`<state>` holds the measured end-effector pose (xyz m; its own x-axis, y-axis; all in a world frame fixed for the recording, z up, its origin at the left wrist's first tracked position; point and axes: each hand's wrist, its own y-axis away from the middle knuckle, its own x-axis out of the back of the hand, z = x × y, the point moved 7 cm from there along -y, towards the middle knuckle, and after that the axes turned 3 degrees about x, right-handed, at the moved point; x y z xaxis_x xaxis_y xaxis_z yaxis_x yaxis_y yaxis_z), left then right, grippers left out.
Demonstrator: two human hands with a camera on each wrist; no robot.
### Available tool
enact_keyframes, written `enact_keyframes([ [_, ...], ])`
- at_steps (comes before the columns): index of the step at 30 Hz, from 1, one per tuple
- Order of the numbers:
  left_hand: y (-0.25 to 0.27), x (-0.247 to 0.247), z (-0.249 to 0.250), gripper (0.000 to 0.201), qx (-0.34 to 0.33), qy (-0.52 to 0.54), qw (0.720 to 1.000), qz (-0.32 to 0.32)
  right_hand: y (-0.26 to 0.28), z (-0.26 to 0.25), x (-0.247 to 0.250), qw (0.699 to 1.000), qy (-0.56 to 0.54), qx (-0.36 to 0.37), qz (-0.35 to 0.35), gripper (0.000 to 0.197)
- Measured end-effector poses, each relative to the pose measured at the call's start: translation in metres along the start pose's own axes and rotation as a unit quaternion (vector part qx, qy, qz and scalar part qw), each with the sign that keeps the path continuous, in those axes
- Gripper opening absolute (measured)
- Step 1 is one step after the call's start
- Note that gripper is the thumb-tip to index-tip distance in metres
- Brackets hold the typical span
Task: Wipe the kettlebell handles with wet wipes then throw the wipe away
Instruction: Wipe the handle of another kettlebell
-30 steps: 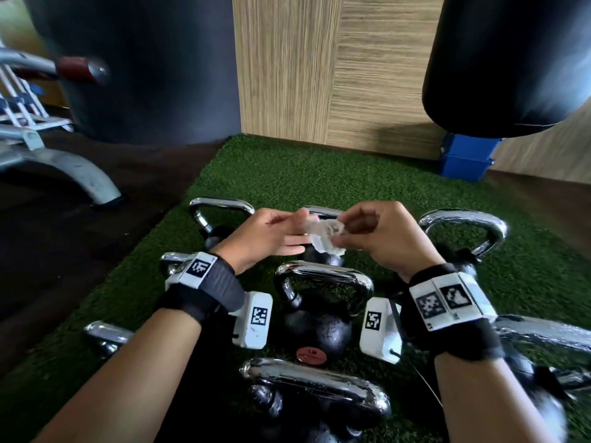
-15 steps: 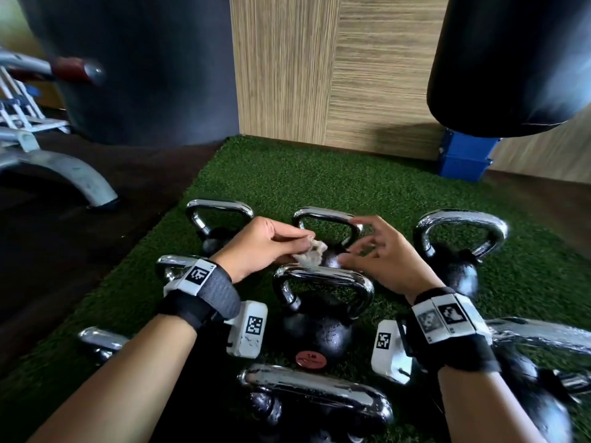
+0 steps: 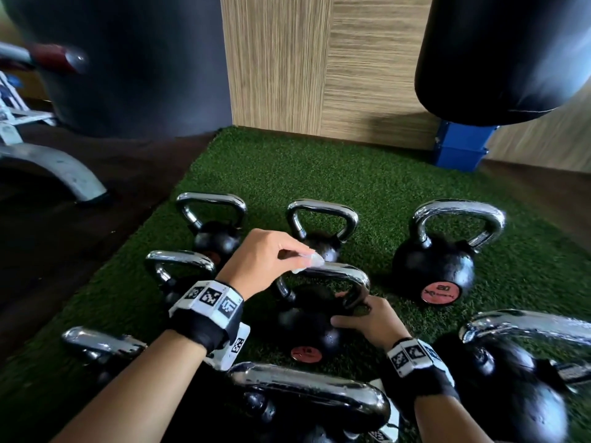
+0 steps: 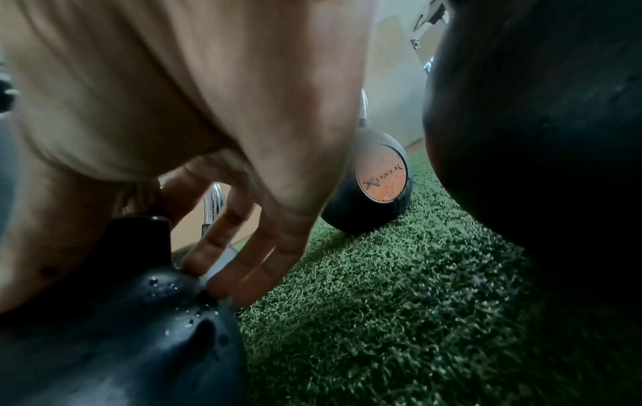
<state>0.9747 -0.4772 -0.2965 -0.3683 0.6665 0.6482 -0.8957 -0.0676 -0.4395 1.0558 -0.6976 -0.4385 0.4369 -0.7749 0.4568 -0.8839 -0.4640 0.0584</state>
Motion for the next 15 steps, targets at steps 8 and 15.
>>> enact_keyframes([
  [8,0.019,0.010,-0.009,0.017,-0.021,0.017,0.998,0.059,-0.003,0.005,-0.001,0.999,-0.027,0.002,0.020,0.029],
  [15,0.042,0.016,-0.060,0.016,0.115,0.145,0.974,0.135,-0.004,0.008,-0.001,0.999,-0.026,0.011,0.017,0.029],
])
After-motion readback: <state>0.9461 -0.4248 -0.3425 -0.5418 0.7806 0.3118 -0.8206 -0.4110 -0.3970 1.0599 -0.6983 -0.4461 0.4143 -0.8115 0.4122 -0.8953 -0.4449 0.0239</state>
